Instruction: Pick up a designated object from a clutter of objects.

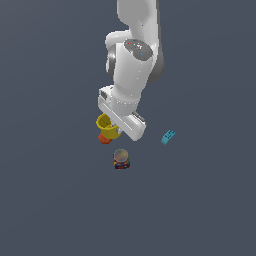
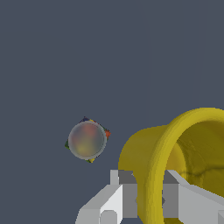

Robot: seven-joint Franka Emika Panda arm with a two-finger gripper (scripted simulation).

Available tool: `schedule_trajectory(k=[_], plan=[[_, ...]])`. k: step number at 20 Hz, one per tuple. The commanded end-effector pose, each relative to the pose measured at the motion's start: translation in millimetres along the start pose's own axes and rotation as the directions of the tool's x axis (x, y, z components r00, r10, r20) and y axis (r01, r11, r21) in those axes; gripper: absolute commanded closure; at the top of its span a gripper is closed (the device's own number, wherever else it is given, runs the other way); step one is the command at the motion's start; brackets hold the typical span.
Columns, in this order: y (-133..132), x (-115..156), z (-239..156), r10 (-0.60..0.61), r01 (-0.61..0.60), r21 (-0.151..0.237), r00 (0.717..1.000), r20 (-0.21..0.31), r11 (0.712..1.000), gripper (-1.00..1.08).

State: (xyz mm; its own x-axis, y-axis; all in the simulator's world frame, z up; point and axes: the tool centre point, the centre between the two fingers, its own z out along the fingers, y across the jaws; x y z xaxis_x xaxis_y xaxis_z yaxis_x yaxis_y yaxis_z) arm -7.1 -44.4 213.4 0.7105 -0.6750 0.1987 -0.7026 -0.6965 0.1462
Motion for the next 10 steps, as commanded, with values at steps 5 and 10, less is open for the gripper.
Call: schedule_trajectory(k=[5,10], plan=[[-3,-31,-70,0.001,-0.001,0.000,1.000,-0.003,1.000,1.08],[-5,-54,-121,0.001,-0.001,0.000,1.000,-0.004,1.000,1.08]])
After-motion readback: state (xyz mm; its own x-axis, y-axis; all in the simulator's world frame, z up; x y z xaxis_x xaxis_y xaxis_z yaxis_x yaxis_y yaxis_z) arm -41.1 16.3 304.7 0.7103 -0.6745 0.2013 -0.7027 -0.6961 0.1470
